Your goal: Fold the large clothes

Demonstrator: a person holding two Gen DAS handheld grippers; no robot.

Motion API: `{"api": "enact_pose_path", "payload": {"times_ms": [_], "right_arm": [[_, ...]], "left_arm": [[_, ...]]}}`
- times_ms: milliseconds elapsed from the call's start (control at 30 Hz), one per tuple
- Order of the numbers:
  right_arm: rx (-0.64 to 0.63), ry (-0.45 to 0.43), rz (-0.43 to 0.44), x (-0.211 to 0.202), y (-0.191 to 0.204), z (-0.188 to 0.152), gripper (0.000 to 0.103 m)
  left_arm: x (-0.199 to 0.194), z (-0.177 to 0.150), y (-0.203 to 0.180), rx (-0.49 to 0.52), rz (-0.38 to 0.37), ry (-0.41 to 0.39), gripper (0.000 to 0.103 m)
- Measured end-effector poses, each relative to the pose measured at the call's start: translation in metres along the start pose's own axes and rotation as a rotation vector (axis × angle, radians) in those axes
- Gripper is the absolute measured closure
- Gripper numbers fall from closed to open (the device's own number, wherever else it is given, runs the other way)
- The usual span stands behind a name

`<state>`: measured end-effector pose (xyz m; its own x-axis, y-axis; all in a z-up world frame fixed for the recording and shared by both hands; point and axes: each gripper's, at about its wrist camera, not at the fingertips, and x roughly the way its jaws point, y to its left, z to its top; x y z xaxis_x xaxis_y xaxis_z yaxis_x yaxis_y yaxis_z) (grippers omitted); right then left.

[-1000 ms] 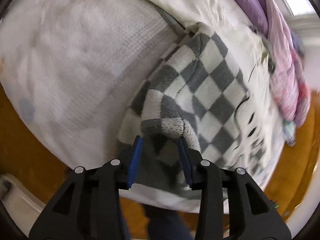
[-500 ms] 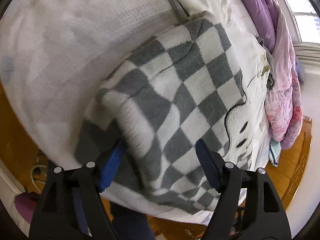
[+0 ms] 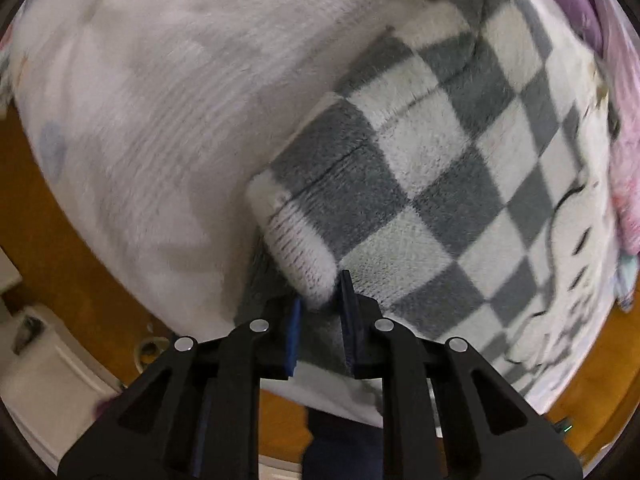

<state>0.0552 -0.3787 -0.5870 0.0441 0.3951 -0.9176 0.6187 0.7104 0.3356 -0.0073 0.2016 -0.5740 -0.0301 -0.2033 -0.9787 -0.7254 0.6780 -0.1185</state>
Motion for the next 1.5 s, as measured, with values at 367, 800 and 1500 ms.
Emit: {"api": "enact_pose_path", "payload": {"times_ms": [367,800,1500], "right_arm": [[-0.278,-0.055,-0.2,-0.055,0.044,-0.017,0.077],[-0.705,0.069,-0.33,0.054,0.085,-0.025,0.103],[-1.006,0.008,-0.228,0.145,0.346,-0.062,0.103]], "left_arm": [[-0.051,-0.002,0.002,0.041,-0.015,-0.021,0.046],[-0.033,-0.012,-0.055,0.184,0.024,-0.086,0.04],[-0.047,0.012,0.038,0.062,-0.103,-0.035,0.025]]}}
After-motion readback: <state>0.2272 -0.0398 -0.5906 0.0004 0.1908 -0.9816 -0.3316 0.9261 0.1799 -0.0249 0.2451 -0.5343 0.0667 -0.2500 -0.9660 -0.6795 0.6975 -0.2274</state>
